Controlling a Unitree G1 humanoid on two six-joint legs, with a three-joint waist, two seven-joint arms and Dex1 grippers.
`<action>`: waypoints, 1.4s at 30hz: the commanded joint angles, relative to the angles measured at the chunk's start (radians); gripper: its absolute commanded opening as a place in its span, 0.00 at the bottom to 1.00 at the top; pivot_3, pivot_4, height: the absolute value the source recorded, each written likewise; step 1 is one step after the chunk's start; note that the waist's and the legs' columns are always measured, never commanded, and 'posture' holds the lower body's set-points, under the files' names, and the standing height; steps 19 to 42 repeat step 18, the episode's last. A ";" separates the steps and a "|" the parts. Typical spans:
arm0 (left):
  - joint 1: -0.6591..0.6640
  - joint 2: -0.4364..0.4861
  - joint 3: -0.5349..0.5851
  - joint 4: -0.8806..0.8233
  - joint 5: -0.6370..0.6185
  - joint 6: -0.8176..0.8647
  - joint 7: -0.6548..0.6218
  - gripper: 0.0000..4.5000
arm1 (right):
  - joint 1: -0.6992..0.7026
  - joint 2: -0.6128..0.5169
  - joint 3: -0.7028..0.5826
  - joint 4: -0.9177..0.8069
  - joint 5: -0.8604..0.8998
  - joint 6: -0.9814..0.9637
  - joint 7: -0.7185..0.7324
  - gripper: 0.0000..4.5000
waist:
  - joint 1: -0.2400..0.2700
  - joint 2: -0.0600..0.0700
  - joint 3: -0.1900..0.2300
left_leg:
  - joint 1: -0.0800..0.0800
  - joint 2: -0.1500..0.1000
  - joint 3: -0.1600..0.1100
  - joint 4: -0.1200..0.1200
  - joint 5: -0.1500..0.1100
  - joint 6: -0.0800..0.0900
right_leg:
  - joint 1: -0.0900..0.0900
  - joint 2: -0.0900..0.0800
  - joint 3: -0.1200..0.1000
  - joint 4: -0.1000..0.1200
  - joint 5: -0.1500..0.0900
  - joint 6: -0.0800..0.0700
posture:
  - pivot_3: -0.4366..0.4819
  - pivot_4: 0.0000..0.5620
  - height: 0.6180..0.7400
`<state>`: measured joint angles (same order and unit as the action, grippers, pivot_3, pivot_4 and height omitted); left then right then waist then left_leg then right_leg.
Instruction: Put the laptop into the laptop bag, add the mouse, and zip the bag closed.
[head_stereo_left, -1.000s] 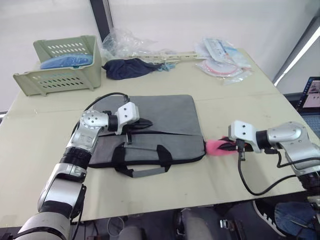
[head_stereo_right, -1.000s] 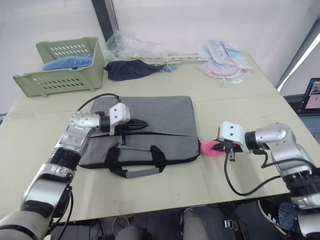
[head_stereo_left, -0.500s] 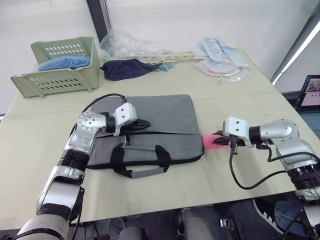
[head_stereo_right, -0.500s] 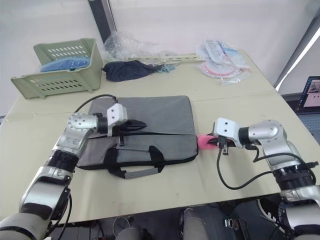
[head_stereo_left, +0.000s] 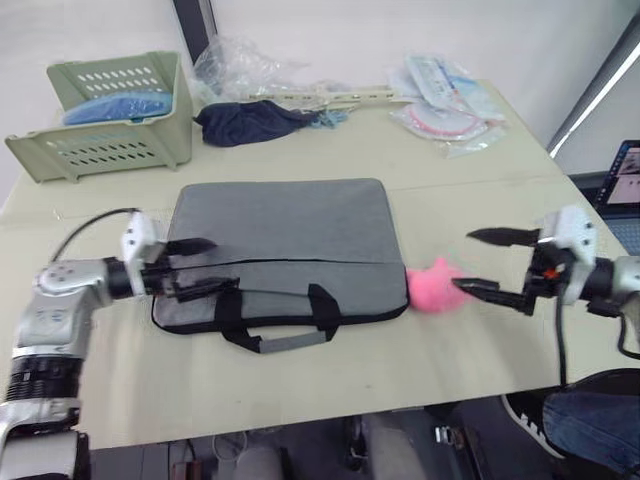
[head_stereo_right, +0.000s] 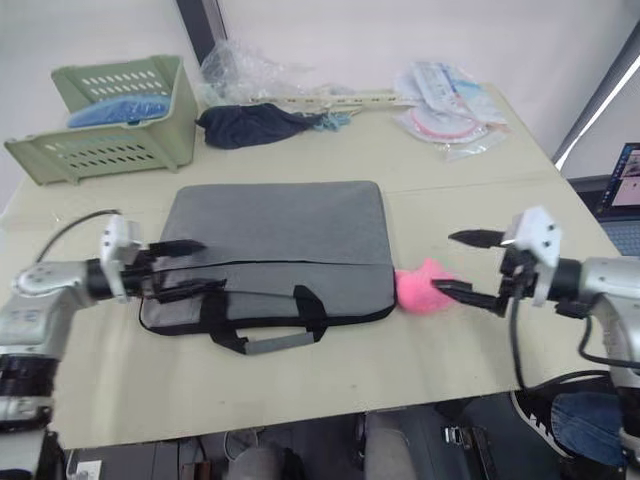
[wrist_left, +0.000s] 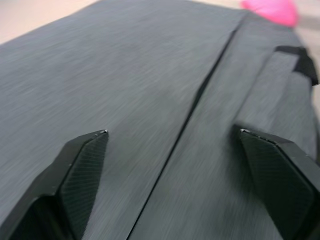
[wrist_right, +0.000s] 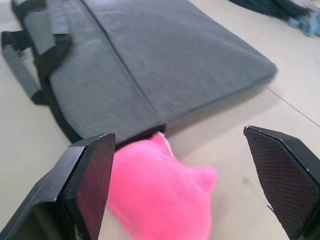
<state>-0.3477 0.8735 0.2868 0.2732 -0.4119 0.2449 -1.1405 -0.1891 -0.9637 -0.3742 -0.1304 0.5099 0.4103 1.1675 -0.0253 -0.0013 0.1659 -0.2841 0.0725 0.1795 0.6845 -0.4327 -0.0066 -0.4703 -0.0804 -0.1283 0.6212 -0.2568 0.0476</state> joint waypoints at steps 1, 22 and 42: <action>0.026 0.105 0.146 0.117 0.022 -0.057 0.061 0.99 | 0.037 -0.055 -0.107 0.114 -0.076 -0.088 -0.035 1.00 | 0.002 -0.001 0.001 | -0.002 -0.001 0.001 0.000 0.000 0.000 | -0.002 0.000 -0.002 0.000 0.000 0.000 | 0.48 0.27 1.00; 0.082 0.213 0.199 0.411 0.100 -0.271 0.091 0.99 | -0.095 -0.042 -0.051 0.520 -0.161 -0.325 -0.054 1.00 | -0.032 -0.006 0.011 | -0.004 -0.003 0.027 -0.002 -0.001 0.001 | -0.013 0.000 0.003 0.003 0.001 0.001 | 0.48 0.27 1.00; 0.082 0.213 0.199 0.411 0.100 -0.271 0.091 0.99 | -0.095 -0.042 -0.051 0.520 -0.161 -0.325 -0.054 1.00 | -0.032 -0.006 0.011 | -0.004 -0.003 0.027 -0.002 -0.001 0.001 | -0.013 0.000 0.003 0.003 0.001 0.001 | 0.48 0.27 1.00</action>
